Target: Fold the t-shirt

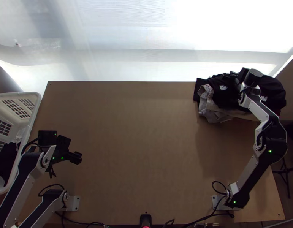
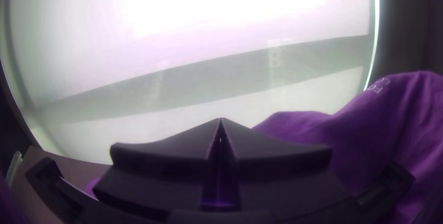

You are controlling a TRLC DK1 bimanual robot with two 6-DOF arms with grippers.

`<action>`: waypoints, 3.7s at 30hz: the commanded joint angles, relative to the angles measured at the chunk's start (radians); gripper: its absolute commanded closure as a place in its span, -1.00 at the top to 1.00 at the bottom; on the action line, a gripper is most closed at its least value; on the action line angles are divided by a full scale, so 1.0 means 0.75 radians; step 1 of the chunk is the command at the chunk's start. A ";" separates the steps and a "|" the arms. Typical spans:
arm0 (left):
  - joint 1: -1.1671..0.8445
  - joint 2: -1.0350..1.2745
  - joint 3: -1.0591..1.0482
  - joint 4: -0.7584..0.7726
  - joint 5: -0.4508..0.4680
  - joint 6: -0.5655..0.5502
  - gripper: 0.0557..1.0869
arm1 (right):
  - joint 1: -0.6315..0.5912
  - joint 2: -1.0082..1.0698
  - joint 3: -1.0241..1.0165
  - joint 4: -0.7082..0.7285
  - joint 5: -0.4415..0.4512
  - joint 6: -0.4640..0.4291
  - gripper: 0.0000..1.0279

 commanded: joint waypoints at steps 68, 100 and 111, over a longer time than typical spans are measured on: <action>0.075 -0.334 -0.014 0.010 -0.010 0.044 0.90 | 0.124 -0.998 -0.685 -0.126 0.233 -0.463 0.91; -0.107 -1.207 -0.736 0.767 0.033 0.142 0.90 | 0.124 -2.745 -1.869 -0.656 0.376 -0.739 0.91; -0.030 -1.205 -0.740 0.691 0.035 0.347 0.90 | 0.128 -2.745 -1.869 -0.654 0.370 -0.735 0.91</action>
